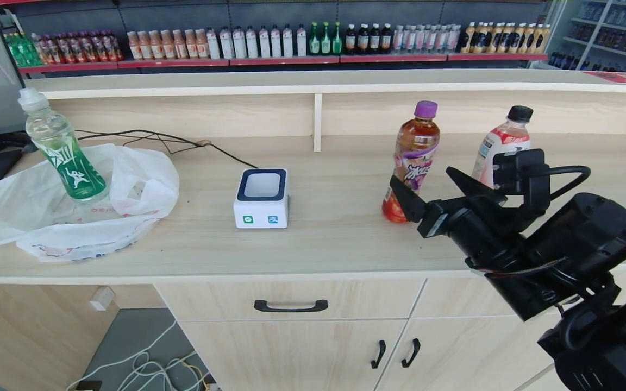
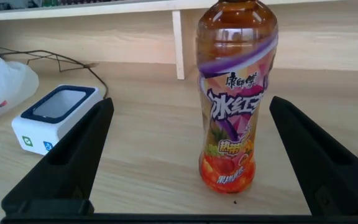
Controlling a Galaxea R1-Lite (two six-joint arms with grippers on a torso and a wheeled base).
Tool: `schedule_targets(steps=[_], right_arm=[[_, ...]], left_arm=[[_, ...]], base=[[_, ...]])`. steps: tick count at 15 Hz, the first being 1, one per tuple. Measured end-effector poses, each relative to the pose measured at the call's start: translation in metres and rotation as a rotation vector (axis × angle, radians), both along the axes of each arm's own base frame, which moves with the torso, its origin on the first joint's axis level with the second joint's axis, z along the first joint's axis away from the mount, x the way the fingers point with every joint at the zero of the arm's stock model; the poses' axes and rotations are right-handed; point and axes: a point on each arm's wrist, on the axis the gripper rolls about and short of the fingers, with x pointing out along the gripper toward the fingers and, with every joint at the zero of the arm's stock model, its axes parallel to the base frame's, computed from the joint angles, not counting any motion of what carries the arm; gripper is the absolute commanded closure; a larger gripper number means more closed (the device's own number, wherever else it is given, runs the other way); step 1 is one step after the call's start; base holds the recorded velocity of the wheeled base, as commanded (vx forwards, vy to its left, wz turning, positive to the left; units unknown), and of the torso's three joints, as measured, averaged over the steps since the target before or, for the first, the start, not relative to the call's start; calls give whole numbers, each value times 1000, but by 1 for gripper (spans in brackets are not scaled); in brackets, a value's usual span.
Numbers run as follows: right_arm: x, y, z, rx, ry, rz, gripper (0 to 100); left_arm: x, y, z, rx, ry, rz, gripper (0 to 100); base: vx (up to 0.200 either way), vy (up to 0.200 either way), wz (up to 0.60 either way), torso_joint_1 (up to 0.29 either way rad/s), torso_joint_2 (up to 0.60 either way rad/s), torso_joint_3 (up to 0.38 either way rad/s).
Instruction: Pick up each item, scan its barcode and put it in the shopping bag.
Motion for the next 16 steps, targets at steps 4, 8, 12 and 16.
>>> schedule_targets(steps=[4, 8, 12, 16], right_arm=[[14, -6, -7, 3, 18, -69, 0], [35, -8, -15, 3, 26, -107, 0], [50, -4, -23, 8, 35, -114, 0], [64, 0, -26, 17, 24, -125, 0]], left_arm=[[0, 0, 0, 4, -4, 0, 0], [0, 0, 1, 3, -6, -1, 0], [0, 0, 0, 3, 1, 0, 0], [0, 0, 0, 2, 1, 0, 0]], base=[[0, 0, 0, 0, 0, 0], [0, 0, 0, 0, 0, 0], [0, 0, 0, 0, 0, 0], [0, 0, 0, 0, 0, 0]])
